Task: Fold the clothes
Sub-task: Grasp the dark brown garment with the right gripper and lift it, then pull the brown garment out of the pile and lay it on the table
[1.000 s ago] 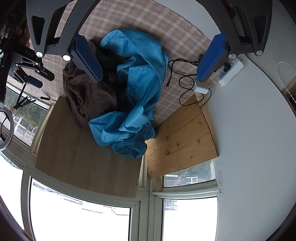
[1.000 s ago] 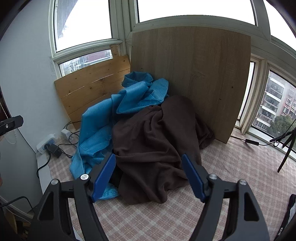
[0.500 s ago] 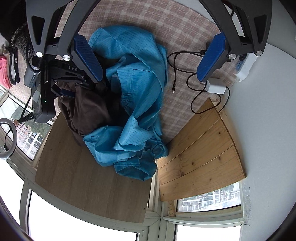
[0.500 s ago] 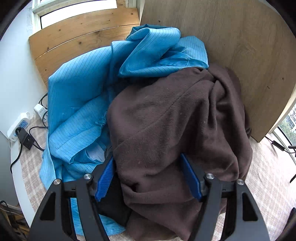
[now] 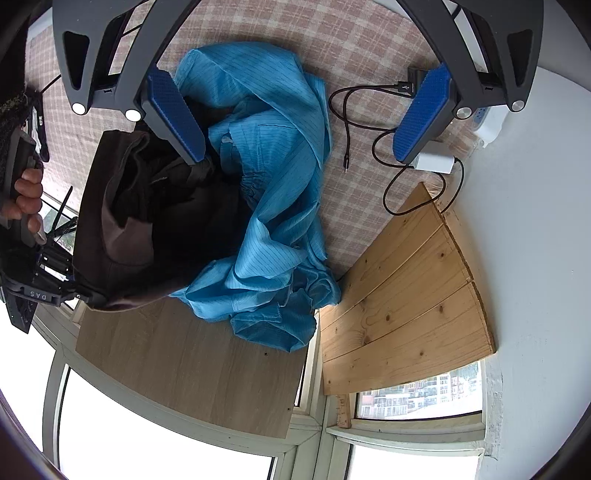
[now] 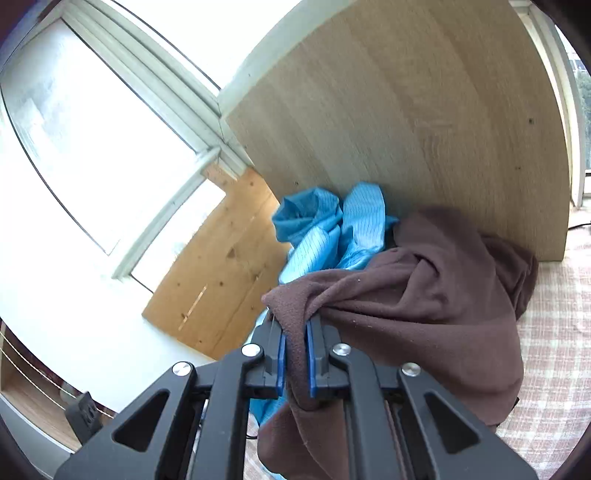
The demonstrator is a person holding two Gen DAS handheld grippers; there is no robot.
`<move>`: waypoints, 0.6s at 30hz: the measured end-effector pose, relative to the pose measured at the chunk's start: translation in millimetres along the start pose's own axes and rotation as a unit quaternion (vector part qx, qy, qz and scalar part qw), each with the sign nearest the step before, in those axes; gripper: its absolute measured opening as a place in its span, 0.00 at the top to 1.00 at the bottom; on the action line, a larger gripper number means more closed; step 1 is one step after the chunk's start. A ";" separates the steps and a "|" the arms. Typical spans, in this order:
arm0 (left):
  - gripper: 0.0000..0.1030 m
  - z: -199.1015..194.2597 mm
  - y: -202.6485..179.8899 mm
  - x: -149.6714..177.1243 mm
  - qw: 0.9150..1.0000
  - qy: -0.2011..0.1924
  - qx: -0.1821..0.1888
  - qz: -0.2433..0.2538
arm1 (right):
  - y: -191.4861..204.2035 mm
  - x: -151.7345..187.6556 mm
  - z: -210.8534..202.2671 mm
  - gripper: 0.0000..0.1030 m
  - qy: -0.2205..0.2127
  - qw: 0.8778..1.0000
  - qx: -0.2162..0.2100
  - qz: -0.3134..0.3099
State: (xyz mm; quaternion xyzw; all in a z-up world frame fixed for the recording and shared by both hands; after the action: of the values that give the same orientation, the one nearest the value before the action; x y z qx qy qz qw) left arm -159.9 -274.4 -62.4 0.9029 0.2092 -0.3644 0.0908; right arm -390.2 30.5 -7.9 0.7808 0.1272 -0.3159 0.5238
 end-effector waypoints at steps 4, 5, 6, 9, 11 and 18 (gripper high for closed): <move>0.01 -7.6 -4.9 -4.4 1.000 -0.012 0.006 0.012 | 33.4 -28.2 -60.9 0.92 -0.065 0.997 -0.029 -0.012; 0.01 -10.2 -6.8 -5.9 1.000 -0.017 0.008 0.016 | 43.2 -29.8 -79.2 0.92 -0.081 0.996 -0.030 -0.017; 0.01 -12.4 -8.8 -7.5 1.000 -0.020 0.010 0.020 | 51.4 -31.1 -99.0 0.92 -0.096 0.995 -0.030 -0.023; 0.01 -16.9 -21.7 -12.8 0.999 -0.028 0.026 0.036 | 72.6 -29.9 -160.1 0.92 -0.137 0.989 -0.007 -0.045; 0.01 -19.8 -31.2 -16.4 0.998 -0.033 0.038 0.047 | 88.8 -26.1 -197.3 0.92 -0.162 0.985 0.017 -0.058; 0.01 -28.7 -98.1 -14.1 0.986 -0.039 0.107 0.118 | 146.0 -12.9 -328.4 0.92 -0.247 0.958 0.103 -0.104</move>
State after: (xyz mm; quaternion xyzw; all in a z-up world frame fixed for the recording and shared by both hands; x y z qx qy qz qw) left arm -194.8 -181.8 -33.2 0.9108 0.0573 -0.4065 0.0437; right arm -204.6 266.1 190.5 0.7103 0.0412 -0.5635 0.4198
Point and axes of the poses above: each gripper's, at about its wrist camera, not at the fingertips, and z roughly the way its jaws point, y to its left, x to its underside, the point moved 2 cm from there along z, roughly the way its jaws point, and after that the axes turned 13 degrees about -x, right-handed, at the moved point
